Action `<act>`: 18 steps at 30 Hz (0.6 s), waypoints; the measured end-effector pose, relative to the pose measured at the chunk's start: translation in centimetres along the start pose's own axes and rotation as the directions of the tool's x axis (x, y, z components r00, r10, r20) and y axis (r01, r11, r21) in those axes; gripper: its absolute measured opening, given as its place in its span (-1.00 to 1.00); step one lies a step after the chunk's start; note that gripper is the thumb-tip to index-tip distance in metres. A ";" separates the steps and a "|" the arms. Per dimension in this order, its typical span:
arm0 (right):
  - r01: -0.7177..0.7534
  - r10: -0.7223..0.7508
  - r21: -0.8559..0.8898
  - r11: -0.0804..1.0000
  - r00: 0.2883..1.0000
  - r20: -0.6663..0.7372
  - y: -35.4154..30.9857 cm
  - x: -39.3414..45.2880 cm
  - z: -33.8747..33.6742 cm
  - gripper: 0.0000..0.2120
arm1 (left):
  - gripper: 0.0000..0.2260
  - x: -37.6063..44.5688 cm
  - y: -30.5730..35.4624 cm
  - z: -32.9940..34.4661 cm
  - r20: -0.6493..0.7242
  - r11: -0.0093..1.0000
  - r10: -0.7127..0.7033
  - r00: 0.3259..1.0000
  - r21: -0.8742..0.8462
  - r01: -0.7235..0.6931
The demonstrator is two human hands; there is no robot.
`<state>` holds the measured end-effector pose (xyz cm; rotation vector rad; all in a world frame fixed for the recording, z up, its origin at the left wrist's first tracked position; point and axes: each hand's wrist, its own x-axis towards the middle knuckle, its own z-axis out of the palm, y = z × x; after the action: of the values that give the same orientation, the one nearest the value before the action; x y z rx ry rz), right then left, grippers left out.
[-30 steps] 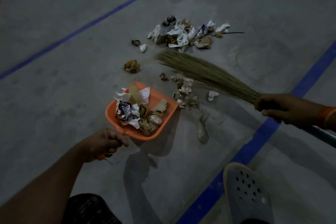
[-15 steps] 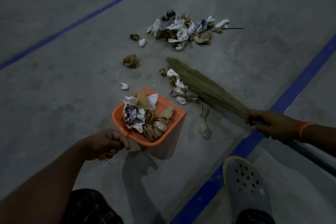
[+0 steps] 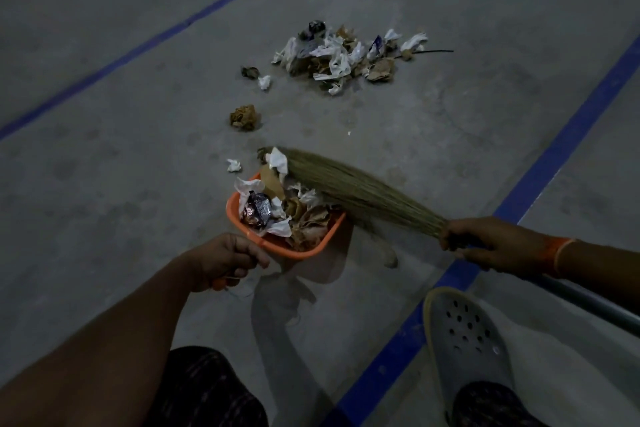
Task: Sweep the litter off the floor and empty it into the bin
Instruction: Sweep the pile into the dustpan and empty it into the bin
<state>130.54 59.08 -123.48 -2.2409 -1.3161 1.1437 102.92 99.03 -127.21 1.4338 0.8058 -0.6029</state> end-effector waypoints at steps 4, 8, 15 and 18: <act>-0.011 0.018 0.087 0.996 0.997 -0.079 -1.0 -2.4 -0.3 -0.84 | -0.74 -0.7 -1.0 -0.6 -0.010 1.000 0.014 1.000 -0.009 -0.014; -0.044 0.061 0.120 0.992 0.988 -0.143 -1.4 -5.0 -0.5 -0.82 | -0.68 -1.8 -3.5 -1.2 -0.020 1.000 0.013 1.000 0.012 -0.012; -0.126 0.161 0.193 0.973 0.972 -0.174 -3.2 -10.9 -0.2 -0.81 | -0.77 -4.6 -6.5 -2.0 -0.026 0.999 0.053 0.998 -0.013 -0.053; -0.179 0.210 0.214 0.960 0.969 -0.130 -3.4 -12.8 0.5 -0.78 | -0.77 -6.2 -7.7 -2.2 -0.032 0.998 0.062 0.998 0.004 -0.062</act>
<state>124.81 50.12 -115.60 -2.2931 -0.8947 1.0899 92.87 99.99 -127.06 1.4690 0.7825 -0.5351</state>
